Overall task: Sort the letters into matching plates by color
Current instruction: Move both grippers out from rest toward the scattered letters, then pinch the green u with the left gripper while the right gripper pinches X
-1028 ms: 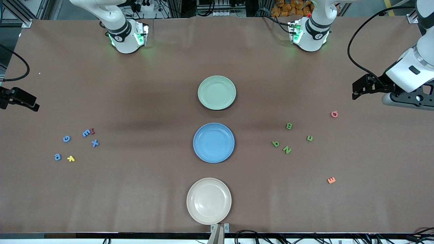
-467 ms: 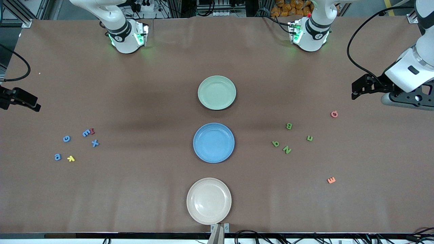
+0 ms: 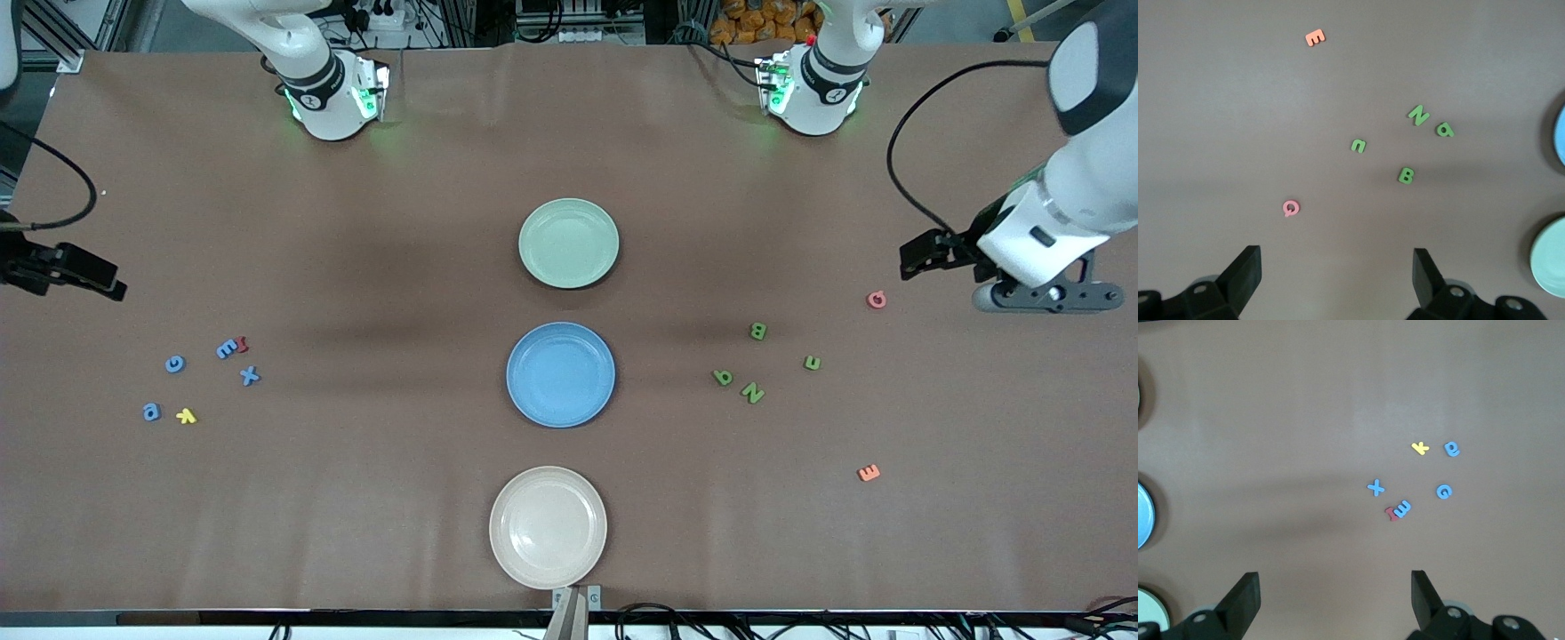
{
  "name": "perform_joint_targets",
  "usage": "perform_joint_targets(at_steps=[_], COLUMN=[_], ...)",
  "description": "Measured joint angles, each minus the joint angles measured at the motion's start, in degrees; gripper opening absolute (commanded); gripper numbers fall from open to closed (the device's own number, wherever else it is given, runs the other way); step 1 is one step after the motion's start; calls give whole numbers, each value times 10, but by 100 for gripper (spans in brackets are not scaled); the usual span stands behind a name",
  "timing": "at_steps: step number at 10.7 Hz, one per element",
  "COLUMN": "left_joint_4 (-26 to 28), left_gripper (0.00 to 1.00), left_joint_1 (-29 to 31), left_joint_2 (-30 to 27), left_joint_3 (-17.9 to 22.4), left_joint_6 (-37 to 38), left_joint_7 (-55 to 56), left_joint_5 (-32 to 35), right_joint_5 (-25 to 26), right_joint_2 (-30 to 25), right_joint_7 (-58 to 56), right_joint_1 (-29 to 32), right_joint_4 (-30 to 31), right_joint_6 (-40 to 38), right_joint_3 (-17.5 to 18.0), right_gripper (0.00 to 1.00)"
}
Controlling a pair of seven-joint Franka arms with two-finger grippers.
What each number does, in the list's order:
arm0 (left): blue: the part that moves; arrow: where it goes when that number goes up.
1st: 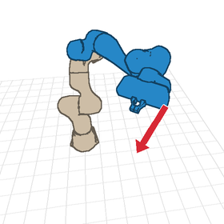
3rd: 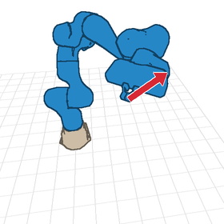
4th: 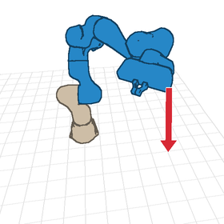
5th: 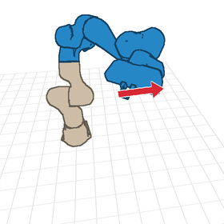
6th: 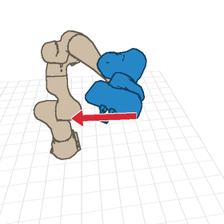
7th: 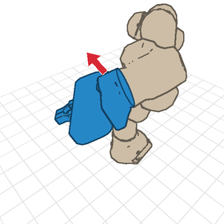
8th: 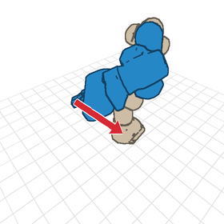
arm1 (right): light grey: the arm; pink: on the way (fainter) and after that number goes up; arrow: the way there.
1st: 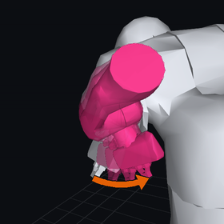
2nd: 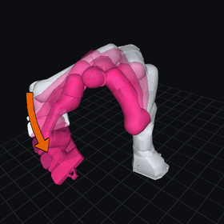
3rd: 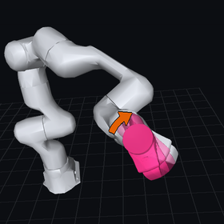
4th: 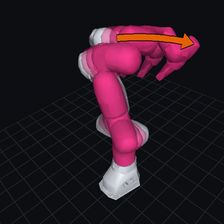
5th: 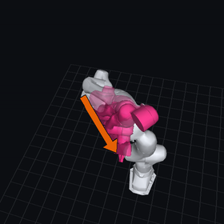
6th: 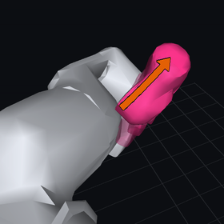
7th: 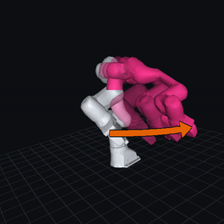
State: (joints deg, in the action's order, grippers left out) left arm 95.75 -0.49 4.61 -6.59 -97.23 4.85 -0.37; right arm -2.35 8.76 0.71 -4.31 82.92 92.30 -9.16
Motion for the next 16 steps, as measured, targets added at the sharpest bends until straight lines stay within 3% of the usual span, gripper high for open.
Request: perform_joint_targets(at_steps=[4,8,12,16], left_joint_4=[179,322,329,317], left_gripper=[100,100,100,100], left_joint_1=[0,0,6,17], left_joint_2=[-21,-8,96,171], left_joint_3=[-19,-26,-26,-25], left_joint_6=[-192,-370,-476,-564], left_joint_7=[0,-59,-113,-117], left_joint_5=[0,0,1,84], right_joint_5=[-17,-18,-19,-19], right_joint_2=[11,28,95,156], right_joint_7=[-46,-239,-333,-336], right_joint_1=[9,28,46,64], right_joint_4=[148,258,279,311], right_joint_6=[175,266,334,465], right_joint_3=[-2,-2,0,37], right_gripper=[100,100,100,100])
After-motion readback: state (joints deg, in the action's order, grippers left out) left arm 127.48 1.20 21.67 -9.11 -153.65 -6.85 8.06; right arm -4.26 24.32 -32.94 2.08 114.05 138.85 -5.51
